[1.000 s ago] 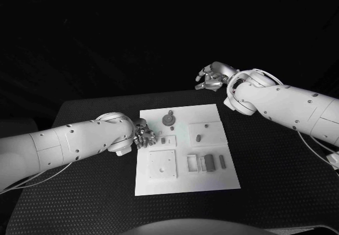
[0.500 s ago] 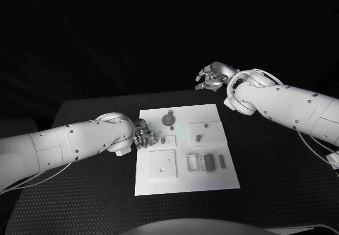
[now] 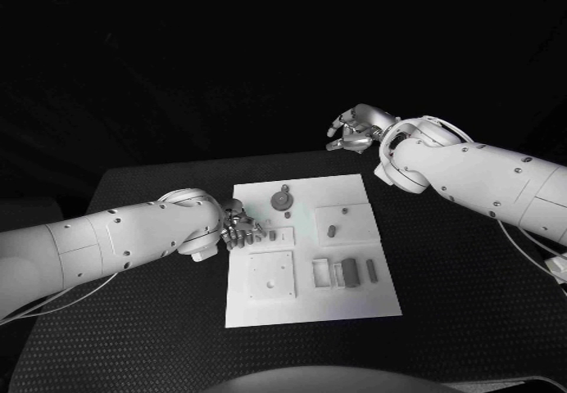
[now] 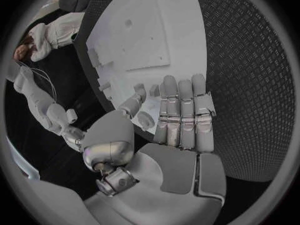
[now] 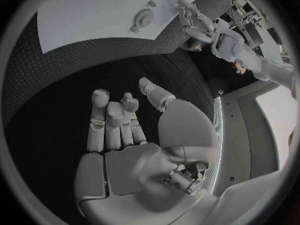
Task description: Assemble the parts on the task board
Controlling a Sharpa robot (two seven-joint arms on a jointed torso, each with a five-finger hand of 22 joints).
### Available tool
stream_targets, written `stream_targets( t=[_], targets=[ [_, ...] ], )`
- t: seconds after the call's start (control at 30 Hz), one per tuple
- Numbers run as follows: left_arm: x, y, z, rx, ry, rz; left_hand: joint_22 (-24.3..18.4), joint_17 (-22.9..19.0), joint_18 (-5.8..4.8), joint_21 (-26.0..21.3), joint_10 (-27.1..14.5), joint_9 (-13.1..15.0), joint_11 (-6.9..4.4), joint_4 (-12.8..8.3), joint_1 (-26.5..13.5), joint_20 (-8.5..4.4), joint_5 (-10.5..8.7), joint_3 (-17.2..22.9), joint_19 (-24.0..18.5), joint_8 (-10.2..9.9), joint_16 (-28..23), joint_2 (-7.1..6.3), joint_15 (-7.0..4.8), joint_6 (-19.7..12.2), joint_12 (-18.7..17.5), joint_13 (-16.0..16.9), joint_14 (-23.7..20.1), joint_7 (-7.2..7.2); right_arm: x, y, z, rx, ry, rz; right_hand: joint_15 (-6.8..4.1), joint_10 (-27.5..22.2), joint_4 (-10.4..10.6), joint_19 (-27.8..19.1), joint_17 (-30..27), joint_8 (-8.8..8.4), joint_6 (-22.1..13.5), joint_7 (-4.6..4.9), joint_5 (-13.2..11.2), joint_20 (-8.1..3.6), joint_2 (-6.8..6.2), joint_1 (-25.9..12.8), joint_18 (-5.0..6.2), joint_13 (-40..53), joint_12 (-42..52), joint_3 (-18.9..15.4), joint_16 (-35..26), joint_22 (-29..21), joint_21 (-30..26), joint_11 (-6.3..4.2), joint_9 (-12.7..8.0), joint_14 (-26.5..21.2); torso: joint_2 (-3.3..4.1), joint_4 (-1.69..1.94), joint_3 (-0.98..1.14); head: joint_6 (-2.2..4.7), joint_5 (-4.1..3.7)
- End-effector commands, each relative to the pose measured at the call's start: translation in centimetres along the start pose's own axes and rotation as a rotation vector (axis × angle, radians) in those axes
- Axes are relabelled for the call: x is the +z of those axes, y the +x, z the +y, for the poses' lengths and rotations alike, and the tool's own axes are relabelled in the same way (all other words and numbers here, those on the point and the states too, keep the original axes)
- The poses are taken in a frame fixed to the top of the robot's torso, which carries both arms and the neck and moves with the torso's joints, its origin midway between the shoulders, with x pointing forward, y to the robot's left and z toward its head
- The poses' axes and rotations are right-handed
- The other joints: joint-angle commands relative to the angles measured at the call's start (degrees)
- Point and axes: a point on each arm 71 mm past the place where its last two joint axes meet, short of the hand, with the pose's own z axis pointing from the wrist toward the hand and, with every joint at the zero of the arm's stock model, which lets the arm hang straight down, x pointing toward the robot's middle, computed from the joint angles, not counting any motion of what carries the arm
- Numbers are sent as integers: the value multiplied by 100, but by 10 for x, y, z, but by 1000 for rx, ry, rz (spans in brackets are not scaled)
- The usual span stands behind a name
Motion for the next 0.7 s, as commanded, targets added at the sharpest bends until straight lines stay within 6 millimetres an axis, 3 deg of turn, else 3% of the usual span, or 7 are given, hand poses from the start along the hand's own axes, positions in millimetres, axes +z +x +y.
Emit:
stream_targets(
  t=[0.03,0.2,0.4,0.47,0.57,0.63,0.7],
  targets=[
    [0,-1,0,-11,3,-9,111,-2,-11,-28,-23,-6,25,69,-135,-6,-21,-42,-34,-28,-11,-39,-11,-34,-28,-6,-49,1,0,1,1,-2,-10,11,-1,-472,33,-35,7,-24,599,218,11,15,9,-60,61,-6,12,4,-19,88,-21,164,9,-41,-1,-2,-2,6,-3],
    [-2,-2,4,-27,1,-15,112,3,-2,-38,-31,2,25,125,-232,-8,-25,-54,-36,-27,-8,-142,-13,-51,-32,-2,-60,2,0,1,0,-2,-10,9,0,-472,33,-35,7,-25,597,219,12,15,7,-59,61,-7,12,5,-19,88,-22,164,9,-42,0,-2,-2,9,-3],
    [-9,-14,7,-100,24,-51,115,6,1,-49,-80,1,37,99,-190,-4,-25,-10,-49,-50,-15,-143,-10,-117,-48,0,-91,22,-1,0,-2,3,-12,6,18,-478,24,-38,5,-83,503,247,11,13,-3,-42,61,-13,16,12,-25,87,-27,188,-10,-46,-4,4,-5,58,-14],
    [-14,-22,7,-150,54,-70,111,-1,-21,-98,-251,-15,110,-47,-52,34,-23,31,-155,-121,-70,-129,32,-311,-101,-3,-235,99,-2,-1,-4,3,-9,4,20,-478,24,-38,5,-87,496,250,11,13,-2,-41,61,-14,17,13,-25,87,-28,191,-12,-46,-6,6,-4,82,-11],
    [-21,-34,2,-205,133,-115,82,-39,-61,-164,-586,-19,247,-379,300,142,-8,141,-455,-188,-197,11,153,-591,-211,-34,-545,233,-2,-1,-5,4,-7,3,23,-479,22,-38,5,-91,491,253,12,13,-1,-38,61,-14,17,14,-25,87,-28,193,-13,-46,-10,4,4,117,-11],
    [-25,-41,-6,-229,248,-144,12,-137,-70,-165,-924,-2,382,-593,676,281,9,289,-770,-188,-359,125,307,-758,-365,-128,-828,338,-2,-1,-6,5,-5,2,24,-479,21,-38,5,-92,489,254,12,13,-1,-37,61,-14,18,15,-25,87,-28,194,-13,-46,-8,4,3,134,-20],
    [-27,-48,-14,-215,325,-232,-107,-284,-19,-156,-1393,16,593,-628,1334,419,24,496,-1010,-179,-506,158,432,-941,-632,-324,-1005,384,-2,-1,-7,6,-4,1,33,-481,19,-38,4,-112,456,265,11,13,0,-33,61,-16,20,16,-26,87,-29,205,-21,-46,1,1,2,156,-17]
  ],
)
